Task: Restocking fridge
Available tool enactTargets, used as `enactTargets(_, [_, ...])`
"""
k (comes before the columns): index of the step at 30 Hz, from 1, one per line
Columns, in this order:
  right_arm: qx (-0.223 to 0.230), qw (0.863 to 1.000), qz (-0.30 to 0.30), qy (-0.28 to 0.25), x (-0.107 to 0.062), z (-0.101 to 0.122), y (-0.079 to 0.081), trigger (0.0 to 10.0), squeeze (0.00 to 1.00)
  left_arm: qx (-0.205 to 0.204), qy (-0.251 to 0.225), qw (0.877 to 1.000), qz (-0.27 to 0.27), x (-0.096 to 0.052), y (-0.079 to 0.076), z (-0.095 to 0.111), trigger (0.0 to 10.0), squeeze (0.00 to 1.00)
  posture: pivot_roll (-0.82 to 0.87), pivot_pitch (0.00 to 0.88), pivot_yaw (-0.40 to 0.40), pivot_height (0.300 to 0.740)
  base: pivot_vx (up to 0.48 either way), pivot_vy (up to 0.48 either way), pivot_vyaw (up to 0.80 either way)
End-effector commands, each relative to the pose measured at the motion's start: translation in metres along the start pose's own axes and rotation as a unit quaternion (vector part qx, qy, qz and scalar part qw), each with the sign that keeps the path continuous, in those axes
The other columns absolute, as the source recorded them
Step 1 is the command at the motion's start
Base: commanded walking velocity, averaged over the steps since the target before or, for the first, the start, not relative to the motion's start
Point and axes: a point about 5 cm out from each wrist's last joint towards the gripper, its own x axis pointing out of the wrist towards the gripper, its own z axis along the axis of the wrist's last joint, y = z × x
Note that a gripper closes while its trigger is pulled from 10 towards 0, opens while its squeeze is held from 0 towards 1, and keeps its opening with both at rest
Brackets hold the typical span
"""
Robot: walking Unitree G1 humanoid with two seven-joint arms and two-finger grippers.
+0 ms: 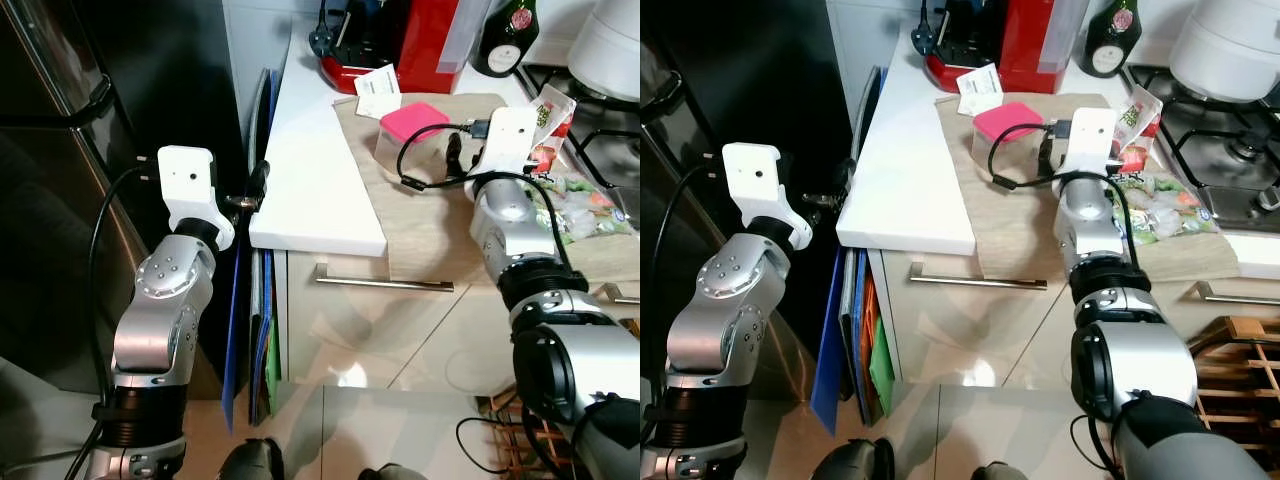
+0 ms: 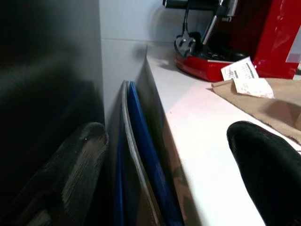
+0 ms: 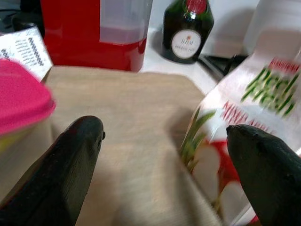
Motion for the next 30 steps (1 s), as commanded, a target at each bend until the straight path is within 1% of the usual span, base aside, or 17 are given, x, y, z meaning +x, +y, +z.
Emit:
enactTargets(1, [-0.018, 1.0, 0.006, -0.005, 0.003, 0.009, 0.0, 10.0, 0.0, 0.004, -0.002, 1.0, 0.003, -0.003, 0.002, 0.002, 10.0, 0.0, 0.13, 0.097, -0.054, 0.74, 0.0, 0.0, 0.0])
enactTargets(4, [-0.024, 1.0, 0.014, -0.003, 0.005, 0.012, 0.002, 10.0, 0.0, 0.005, -0.001, 1.0, 0.006, -0.004, 0.003, 0.003, 10.0, 0.0, 0.13, 0.098, -0.057, 0.74, 0.0, 0.0, 0.0])
enactTargets(8, [-0.029, 0.999, 0.046, 0.003, 0.005, 0.015, 0.015, 10.0, 0.0, 0.008, -0.001, 1.0, 0.015, -0.008, 0.006, 0.003, 10.0, 0.0, 0.16, 0.1, -0.068, 0.74, 0.0, 0.0, 0.0])
enactTargets(9, [-0.029, 0.999, 0.046, 0.003, 0.005, 0.015, 0.015, 10.0, 0.0, 0.008, -0.001, 1.0, 0.015, -0.008, 0.006, 0.003, 10.0, 0.0, 0.16, 0.1, -0.068, 0.74, 0.0, 0.0, 0.0])
enactTargets(10, [-0.033, 0.997, 0.063, 0.005, 0.005, 0.017, 0.022, 10.0, 0.0, 0.009, -0.001, 1.0, 0.016, -0.009, 0.007, 0.003, 10.0, 0.0, 0.17, 0.099, -0.07, 0.74, 0.0, 0.0, 0.0])
enactTargets(11, [-0.033, 0.997, 0.063, 0.005, 0.005, 0.017, 0.022, 10.0, 0.0, 0.009, -0.001, 1.0, 0.016, -0.009, 0.007, 0.003, 10.0, 0.0, 0.17, 0.099, -0.07, 0.74, 0.0, 0.0, 0.0])
enactTargets(13, [-0.041, 0.997, 0.073, 0.007, 0.004, 0.017, 0.027, 10.0, 0.0, 0.009, -0.001, 1.0, 0.018, -0.009, 0.007, 0.004, 10.0, 0.0, 0.17, 0.098, -0.071, 0.74, 0.0, 0.0, 0.0])
enactTargets(14, [-0.055, 0.995, 0.079, 0.008, 0.004, 0.016, 0.029, 10.0, 0.0, 0.009, -0.001, 1.0, 0.018, -0.009, 0.007, 0.005, 10.0, 0.0, 0.17, 0.098, -0.069, 0.74, 0.0, 0.0, 0.0])
enactTargets(17, [-0.085, 0.992, 0.09, 0.008, 0.003, 0.013, 0.031, 10.0, 0.0, 0.009, -0.001, 1.0, 0.018, -0.009, 0.007, 0.006, 10.0, 0.0, 0.17, 0.098, -0.069, 0.74, 0.0, 0.0, 0.0])
enactTargets(20, [-0.141, 0.985, 0.096, 0.006, 0.002, 0.007, 0.029, 10.0, 0.0, 0.009, -0.001, 1.0, 0.012, -0.009, 0.005, 0.006, 10.0, 0.0, 0.18, 0.099, -0.072, 0.74, 0.0, 0.0, 0.0])
enactTargets(23, [-0.14, 0.986, 0.095, 0.007, 0.002, 0.007, 0.028, 10.0, 0.0, 0.009, -0.001, 1.0, 0.011, -0.009, 0.004, 0.006, 10.0, 0.0, 0.18, 0.098, -0.073, 0.74, 0.0, 0.0, 0.0])
enactTargets(24, [-0.138, 0.986, 0.098, -0.003, 0.003, 0.01, 0.026, 10.0, 0.0, 0.006, -0.001, 1.0, 0.009, -0.009, 0.004, 0.006, 10.0, 0.0, 0.17, 0.092, -0.069, 0.74, 0.0, 0.0, 0.0])
enactTargets(26, [-0.137, 0.986, 0.099, -0.006, 0.003, 0.01, 0.025, 10.0, 0.0, 0.005, -0.001, 1.0, 0.009, -0.009, 0.004, 0.006, 10.0, 0.0, 0.17, 0.092, -0.069, 0.74, 0.0, 0.0, 0.0])
enactTargets(30, [-0.135, 0.985, 0.107, -0.005, 0.002, 0.006, 0.026, 10.0, 0.0, 0.002, -0.001, 1.0, -0.004, -0.007, 0.0, 0.006, 10.0, 0.0, 0.16, 0.087, -0.059, 0.74, 0.0, 0.0, 0.0])
